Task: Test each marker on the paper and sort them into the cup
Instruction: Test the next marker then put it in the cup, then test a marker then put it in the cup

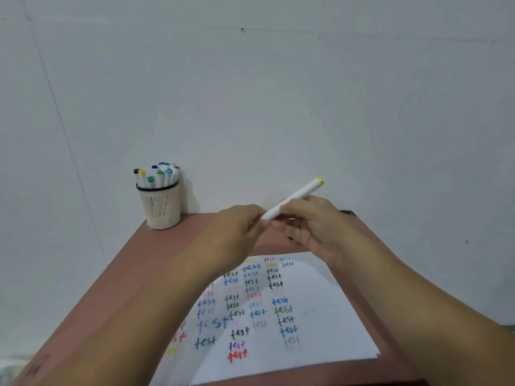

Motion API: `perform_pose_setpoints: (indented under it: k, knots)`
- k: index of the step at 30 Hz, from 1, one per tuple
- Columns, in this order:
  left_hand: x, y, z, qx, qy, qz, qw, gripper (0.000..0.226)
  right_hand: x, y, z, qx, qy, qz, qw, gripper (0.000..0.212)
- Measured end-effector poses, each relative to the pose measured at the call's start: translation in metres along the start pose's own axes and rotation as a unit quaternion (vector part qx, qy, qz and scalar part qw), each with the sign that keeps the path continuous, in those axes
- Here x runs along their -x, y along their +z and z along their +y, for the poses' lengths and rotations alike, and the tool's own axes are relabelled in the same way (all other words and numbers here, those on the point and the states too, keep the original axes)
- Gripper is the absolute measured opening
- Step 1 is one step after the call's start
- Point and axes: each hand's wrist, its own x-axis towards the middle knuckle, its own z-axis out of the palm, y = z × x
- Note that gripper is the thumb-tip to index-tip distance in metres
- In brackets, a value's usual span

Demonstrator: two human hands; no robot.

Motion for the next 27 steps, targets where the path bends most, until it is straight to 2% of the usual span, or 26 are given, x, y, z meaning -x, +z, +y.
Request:
perform_pose_setpoints:
  k: [2, 9, 15, 19, 23, 27]
  knots:
    - [0.012, 0.008, 0.002, -0.007, -0.008, -0.007, 1.000, 0.024, 0.017, -0.002, 0.008, -0.026, -0.009, 0.021, 0.999, 0.006]
    - [0.048, 0.039, 0.008, 0.003, 0.034, 0.008, 0.999, 0.041, 0.061, -0.009, 0.034, -0.036, -0.026, 0.067, 0.997, 0.012]
    - [0.061, 0.052, 0.006, -0.002, 0.033, -0.011, 0.999, 0.033, 0.072, -0.016, 0.047, -0.004, -0.015, 0.072, 0.997, 0.007]
    - [0.059, 0.052, -0.001, 0.031, -0.002, -0.004, 1.000, 0.035, 0.070, -0.021, 0.045, -0.005, -0.032, 0.072, 0.997, 0.010]
    - [0.053, 0.050, 0.001, 0.085, -0.040, -0.015, 0.995, 0.062, 0.050, -0.030, 0.041, 0.021, -0.054, 0.141, 0.988, 0.012]
    - [0.053, 0.062, -0.005, 0.086, -0.067, -0.009, 0.994, 0.029, 0.027, -0.043, 0.049, 0.081, -0.049, 0.169, 0.981, 0.009]
